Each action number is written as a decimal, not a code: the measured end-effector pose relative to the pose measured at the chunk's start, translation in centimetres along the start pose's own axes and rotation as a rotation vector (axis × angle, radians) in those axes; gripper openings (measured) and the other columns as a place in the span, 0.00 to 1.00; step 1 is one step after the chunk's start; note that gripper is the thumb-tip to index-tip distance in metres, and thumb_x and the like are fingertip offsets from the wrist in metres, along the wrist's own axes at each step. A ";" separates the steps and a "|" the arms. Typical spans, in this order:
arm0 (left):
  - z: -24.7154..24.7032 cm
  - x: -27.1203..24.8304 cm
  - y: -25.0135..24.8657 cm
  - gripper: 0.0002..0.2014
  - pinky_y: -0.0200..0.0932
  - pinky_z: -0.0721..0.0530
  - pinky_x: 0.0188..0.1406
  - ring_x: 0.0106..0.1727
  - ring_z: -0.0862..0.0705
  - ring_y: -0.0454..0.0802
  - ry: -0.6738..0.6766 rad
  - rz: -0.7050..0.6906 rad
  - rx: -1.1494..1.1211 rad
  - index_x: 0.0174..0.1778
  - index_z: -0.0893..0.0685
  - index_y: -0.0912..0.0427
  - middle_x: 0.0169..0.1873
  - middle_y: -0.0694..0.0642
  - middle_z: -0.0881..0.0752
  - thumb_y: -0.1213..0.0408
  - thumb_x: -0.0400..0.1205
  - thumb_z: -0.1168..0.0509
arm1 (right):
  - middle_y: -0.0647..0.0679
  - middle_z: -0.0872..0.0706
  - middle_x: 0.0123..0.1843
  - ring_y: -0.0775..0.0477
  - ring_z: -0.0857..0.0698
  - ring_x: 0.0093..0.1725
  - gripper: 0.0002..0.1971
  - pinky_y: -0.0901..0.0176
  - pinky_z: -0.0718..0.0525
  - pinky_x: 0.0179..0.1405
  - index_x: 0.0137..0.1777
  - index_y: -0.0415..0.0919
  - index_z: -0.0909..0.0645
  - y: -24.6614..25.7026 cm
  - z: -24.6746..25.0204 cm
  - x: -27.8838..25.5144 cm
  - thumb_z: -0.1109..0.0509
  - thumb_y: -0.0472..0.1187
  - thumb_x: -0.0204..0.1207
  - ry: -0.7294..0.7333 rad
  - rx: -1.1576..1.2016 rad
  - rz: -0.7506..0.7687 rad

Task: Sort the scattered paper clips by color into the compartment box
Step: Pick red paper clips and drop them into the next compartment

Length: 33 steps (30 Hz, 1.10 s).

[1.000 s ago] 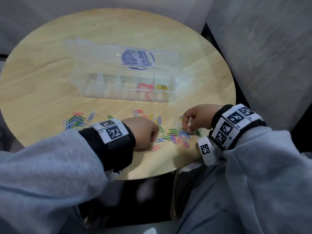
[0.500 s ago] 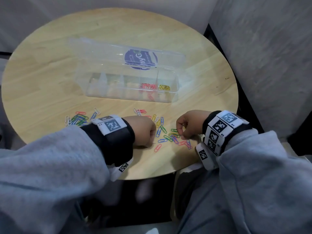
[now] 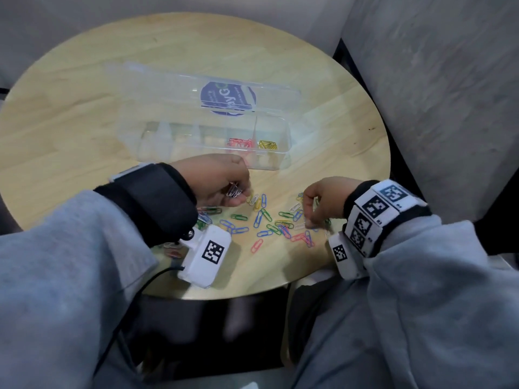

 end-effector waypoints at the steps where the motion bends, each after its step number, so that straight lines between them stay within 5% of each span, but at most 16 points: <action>1: 0.2 0.0 -0.2 0.16 0.29 0.23 0.14 0.15 0.23 0.43 -0.012 -0.005 -0.035 0.28 0.32 0.58 0.28 0.60 0.22 0.79 0.80 0.46 | 0.56 0.22 0.27 0.53 0.24 0.30 0.08 0.61 0.25 0.34 0.39 0.46 0.19 0.2 -0.3 0.1 0.21 0.41 0.65 0.002 0.001 0.004; 4: 0.7 -0.1 -0.2 0.15 0.29 0.22 0.15 0.15 0.21 0.43 -0.044 0.000 -0.112 0.28 0.32 0.58 0.28 0.59 0.21 0.79 0.79 0.46 | 0.56 0.22 0.27 0.51 0.22 0.31 0.09 0.62 0.24 0.33 0.35 0.47 0.22 0.9 -1.0 0.4 0.23 0.41 0.68 -0.005 -0.031 0.029; 8: 0.7 -0.3 -0.2 0.12 0.30 0.19 0.17 0.22 0.18 0.47 -0.051 0.009 -0.173 0.34 0.28 0.58 0.29 0.60 0.19 0.78 0.80 0.46 | 0.54 0.20 0.26 0.48 0.20 0.33 0.13 0.56 0.15 0.45 0.27 0.45 0.26 1.5 -1.4 0.7 0.26 0.37 0.69 -0.005 -0.035 0.045; 12: 0.6 -0.4 -0.1 0.07 0.35 0.14 0.26 0.29 0.15 0.49 -0.053 0.018 -0.211 0.40 0.24 0.58 0.34 0.61 0.17 0.70 0.83 0.43 | 0.50 0.19 0.26 0.49 0.21 0.31 0.12 0.57 0.17 0.40 0.25 0.45 0.25 1.5 -0.6 0.4 0.26 0.35 0.66 -0.019 0.065 0.031; 17: 0.9 -0.3 -0.3 0.07 0.44 0.12 0.42 0.40 0.15 0.53 -0.041 0.024 -0.272 0.44 0.21 0.60 0.40 0.61 0.15 0.63 0.83 0.41 | 0.45 0.27 0.28 0.51 0.32 0.22 0.14 0.66 0.33 0.19 0.28 0.42 0.28 0.2 1.3 0.4 0.32 0.31 0.73 -0.046 0.747 0.003; 20: 1.1 -0.2 -0.8 0.10 0.43 0.11 0.41 0.42 0.15 0.53 -0.036 -0.015 -0.313 0.44 0.20 0.60 0.42 0.61 0.14 0.61 0.84 0.43 | 0.43 0.25 0.31 0.55 0.28 0.17 0.16 0.72 0.33 0.13 0.29 0.41 0.33 -0.1 1.5 0.7 0.40 0.26 0.77 -0.017 1.166 -0.017; 23: 1.5 -0.1 -1.2 0.11 0.42 0.11 0.40 0.43 0.14 0.54 -0.045 -0.042 -0.349 0.44 0.19 0.60 0.43 0.61 0.14 0.59 0.84 0.44 | 0.42 0.26 0.30 0.55 0.26 0.15 0.14 0.73 0.29 0.13 0.34 0.40 0.31 0.3 2.0 0.7 0.44 0.24 0.78 0.002 1.339 0.019; 28: 1.4 0.0 -1.0 0.11 0.37 0.12 0.34 0.32 0.12 0.47 -0.055 -0.024 -0.323 0.43 0.19 0.60 0.38 0.58 0.15 0.59 0.84 0.43 | 0.46 0.29 0.30 0.55 0.26 0.20 0.15 0.73 0.28 0.15 0.38 0.37 0.23 -0.5 2.8 0.3 0.50 0.26 0.77 -0.024 1.297 -0.045; 33: 1.0 0.1 -0.7 0.07 0.31 0.22 0.21 0.27 0.22 0.45 -0.136 0.025 -0.079 0.44 0.19 0.58 0.32 0.55 0.21 0.60 0.83 0.40 | 0.45 0.27 0.31 0.50 0.27 0.26 0.12 0.70 0.30 0.17 0.37 0.37 0.21 -1.6 2.5 0.3 0.44 0.31 0.77 -0.055 0.867 -0.229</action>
Point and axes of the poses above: each hand's wrist, its own x-axis towards the middle knuckle, its own z-axis out of the back of the hand, y = z × x, the point moved 3 cm from there along x, towards the middle knuckle
